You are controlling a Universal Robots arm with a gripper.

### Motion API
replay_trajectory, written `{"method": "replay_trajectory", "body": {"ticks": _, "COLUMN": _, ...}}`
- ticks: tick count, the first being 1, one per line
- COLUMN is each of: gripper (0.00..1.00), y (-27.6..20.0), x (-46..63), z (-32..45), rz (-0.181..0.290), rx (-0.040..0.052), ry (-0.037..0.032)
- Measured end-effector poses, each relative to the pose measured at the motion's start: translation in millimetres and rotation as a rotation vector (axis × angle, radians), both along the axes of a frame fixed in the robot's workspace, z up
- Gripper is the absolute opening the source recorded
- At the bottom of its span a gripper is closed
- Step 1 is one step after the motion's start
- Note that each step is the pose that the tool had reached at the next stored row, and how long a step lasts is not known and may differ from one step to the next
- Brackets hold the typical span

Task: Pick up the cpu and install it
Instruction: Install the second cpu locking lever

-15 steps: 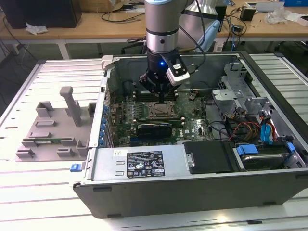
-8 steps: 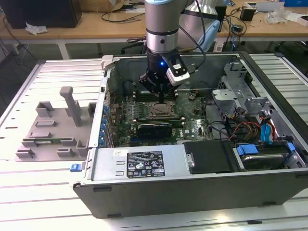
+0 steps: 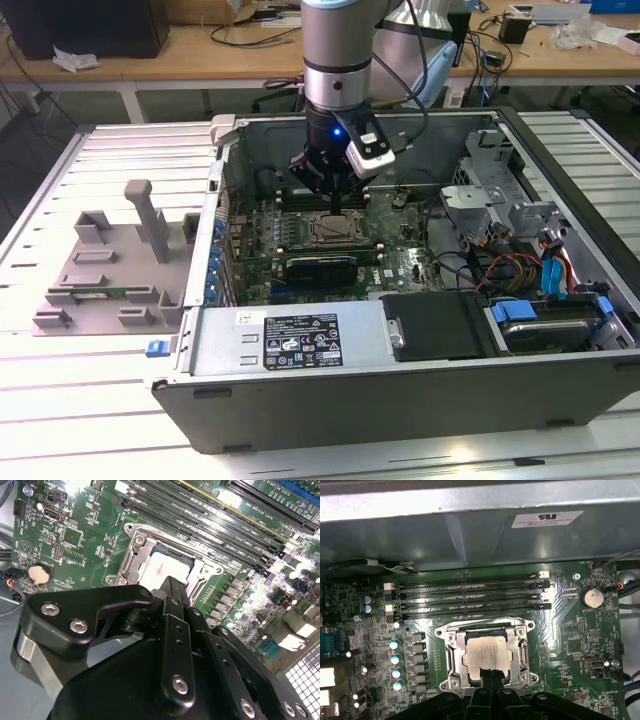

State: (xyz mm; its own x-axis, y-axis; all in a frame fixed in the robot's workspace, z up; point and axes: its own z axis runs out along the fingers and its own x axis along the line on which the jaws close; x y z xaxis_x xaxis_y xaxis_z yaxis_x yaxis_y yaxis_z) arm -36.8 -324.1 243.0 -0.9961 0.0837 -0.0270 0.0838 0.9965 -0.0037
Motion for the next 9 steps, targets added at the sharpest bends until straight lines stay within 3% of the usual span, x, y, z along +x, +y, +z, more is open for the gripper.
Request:
{"method": "replay_trajectory", "body": {"ticks": 7, "gripper": 0.11, "y": -4.6, "x": 0.0, "z": 0.0, "rz": 0.0, "rx": 0.0, "ry": 0.0}}
{"method": "replay_trajectory", "body": {"ticks": 9, "gripper": 0.11, "y": -8.5, "x": 0.0, "z": 0.0, "rz": 0.0, "rx": 0.0001, "ry": -0.0001}}
